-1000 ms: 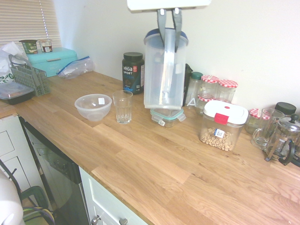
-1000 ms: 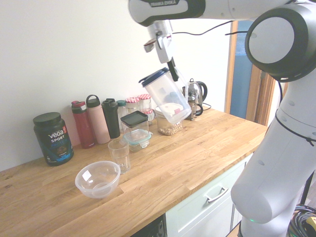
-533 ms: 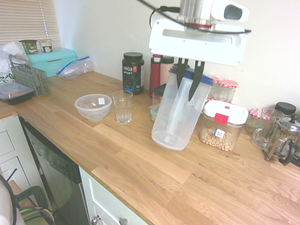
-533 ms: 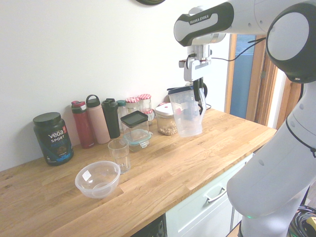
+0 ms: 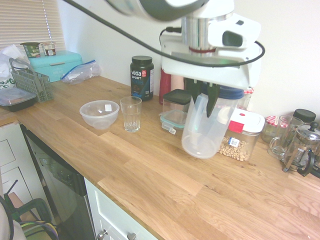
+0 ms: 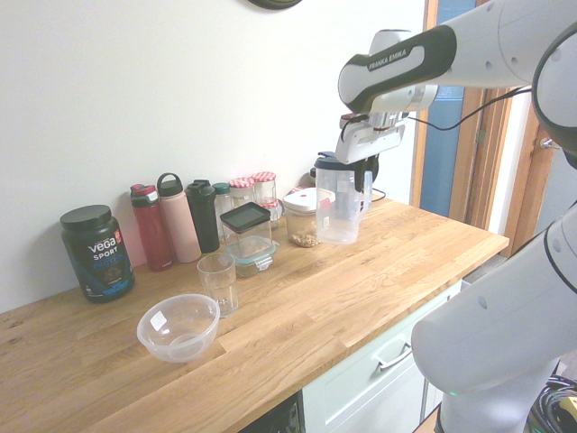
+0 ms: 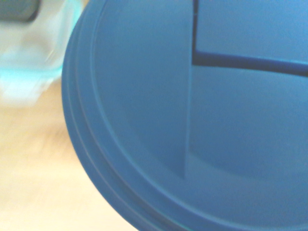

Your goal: Pour me some water

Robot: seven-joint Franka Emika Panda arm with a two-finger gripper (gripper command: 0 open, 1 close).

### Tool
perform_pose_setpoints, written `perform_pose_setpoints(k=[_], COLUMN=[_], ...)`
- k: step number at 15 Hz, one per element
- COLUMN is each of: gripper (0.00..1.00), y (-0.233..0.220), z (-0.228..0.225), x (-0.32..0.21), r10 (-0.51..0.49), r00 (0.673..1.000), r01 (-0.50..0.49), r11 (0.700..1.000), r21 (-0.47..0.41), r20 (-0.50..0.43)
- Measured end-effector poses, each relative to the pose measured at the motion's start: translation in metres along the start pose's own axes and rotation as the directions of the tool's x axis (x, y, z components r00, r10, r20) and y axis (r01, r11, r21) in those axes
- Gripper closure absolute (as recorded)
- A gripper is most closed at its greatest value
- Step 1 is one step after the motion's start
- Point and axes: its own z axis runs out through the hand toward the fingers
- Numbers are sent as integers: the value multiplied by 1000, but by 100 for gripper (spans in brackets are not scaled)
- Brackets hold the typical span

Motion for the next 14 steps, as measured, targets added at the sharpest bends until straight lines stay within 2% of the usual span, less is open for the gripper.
perform_pose_setpoints(k=[4,6,10,11,14], gripper=[100,100,100,0,0], y=[-1,2,9,9,11], z=[42,50,55,56,57], x=[-24,-31,-35,-35,-35], r10=[26,29,75,79,86], r00=[986,986,991,992,992], r01=[-38,-43,-84,-88,-94], r11=[997,995,993,993,992], r21=[-68,-85,-83,-83,-83], r20=[-163,-164,-107,-103,-96])
